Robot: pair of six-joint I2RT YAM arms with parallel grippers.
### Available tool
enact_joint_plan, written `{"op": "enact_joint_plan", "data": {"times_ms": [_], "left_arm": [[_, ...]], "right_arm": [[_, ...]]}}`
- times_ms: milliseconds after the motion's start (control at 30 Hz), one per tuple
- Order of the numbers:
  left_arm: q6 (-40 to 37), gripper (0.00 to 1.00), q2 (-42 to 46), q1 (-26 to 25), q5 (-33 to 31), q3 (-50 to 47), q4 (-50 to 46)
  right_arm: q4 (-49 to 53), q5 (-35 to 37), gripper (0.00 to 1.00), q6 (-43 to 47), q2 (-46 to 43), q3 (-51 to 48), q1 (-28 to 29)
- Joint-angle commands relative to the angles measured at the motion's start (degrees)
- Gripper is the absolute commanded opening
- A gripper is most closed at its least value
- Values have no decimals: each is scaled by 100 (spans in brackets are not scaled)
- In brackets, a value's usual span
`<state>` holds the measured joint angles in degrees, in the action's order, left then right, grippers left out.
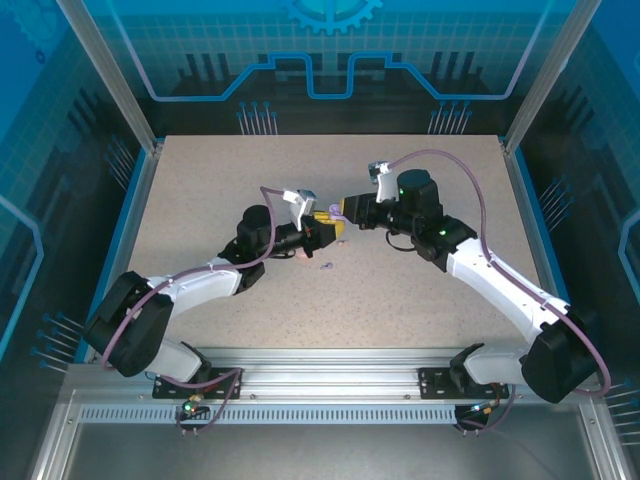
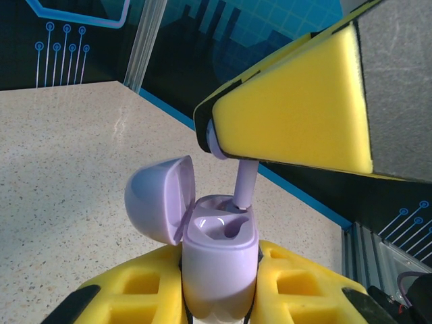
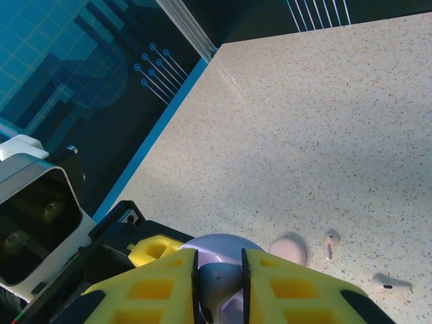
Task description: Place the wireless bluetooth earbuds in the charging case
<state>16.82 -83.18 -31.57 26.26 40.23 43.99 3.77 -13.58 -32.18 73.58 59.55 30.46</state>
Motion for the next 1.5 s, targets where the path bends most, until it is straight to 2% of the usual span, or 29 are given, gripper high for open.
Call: {"op": "enact_joint_plan", "data": {"times_ms": [0, 1133, 1467], "left_arm": [[105, 4, 100, -35, -87, 116, 174], [160, 3, 117, -117, -273, 160, 251], [151, 3, 138, -125, -335, 173, 240]], "right_arm": [[-175, 128, 22, -37, -143, -92, 99], [-148, 637, 20, -126, -169, -162, 307], [-44, 597, 21, -65, -188, -170, 324]]}}
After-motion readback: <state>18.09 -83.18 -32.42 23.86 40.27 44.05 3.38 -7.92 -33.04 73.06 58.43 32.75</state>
